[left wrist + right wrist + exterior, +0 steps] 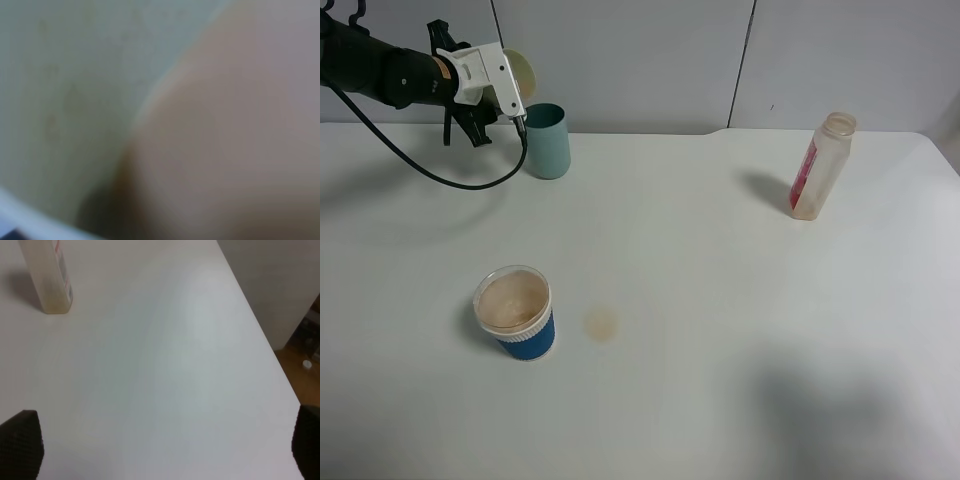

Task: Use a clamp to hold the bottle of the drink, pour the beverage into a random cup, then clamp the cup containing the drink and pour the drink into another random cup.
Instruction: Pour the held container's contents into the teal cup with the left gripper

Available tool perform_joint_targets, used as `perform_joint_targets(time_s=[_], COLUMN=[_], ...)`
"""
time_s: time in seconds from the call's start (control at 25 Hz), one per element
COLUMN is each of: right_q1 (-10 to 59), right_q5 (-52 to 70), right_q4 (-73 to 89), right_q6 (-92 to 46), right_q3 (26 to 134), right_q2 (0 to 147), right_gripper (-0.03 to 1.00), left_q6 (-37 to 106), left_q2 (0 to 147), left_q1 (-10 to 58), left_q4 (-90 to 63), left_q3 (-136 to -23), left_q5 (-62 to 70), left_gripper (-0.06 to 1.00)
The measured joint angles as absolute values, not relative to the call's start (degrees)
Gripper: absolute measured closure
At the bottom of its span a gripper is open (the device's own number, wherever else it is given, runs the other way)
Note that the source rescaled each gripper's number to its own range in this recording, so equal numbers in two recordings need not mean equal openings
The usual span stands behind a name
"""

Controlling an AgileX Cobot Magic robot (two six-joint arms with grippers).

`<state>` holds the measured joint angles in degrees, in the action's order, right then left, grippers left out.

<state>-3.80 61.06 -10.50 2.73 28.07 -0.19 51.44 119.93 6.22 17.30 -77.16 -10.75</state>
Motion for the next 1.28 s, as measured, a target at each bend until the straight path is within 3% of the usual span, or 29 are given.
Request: perform_joint_targets(time_s=[1.28], right_q1=[-3.8], right_q5=[61.1], right_q4=[-10.5], right_q6=[2.7], right_q3=[28.1], right_q2=[-0.2], right_gripper=[-0.03], left_q6=[58.1], left_q2=[119.9], left_q1=[6.2], left_q4=[17.3], left_q3=[-77.2], left_q5=[-10.7], left_gripper=[0.93])
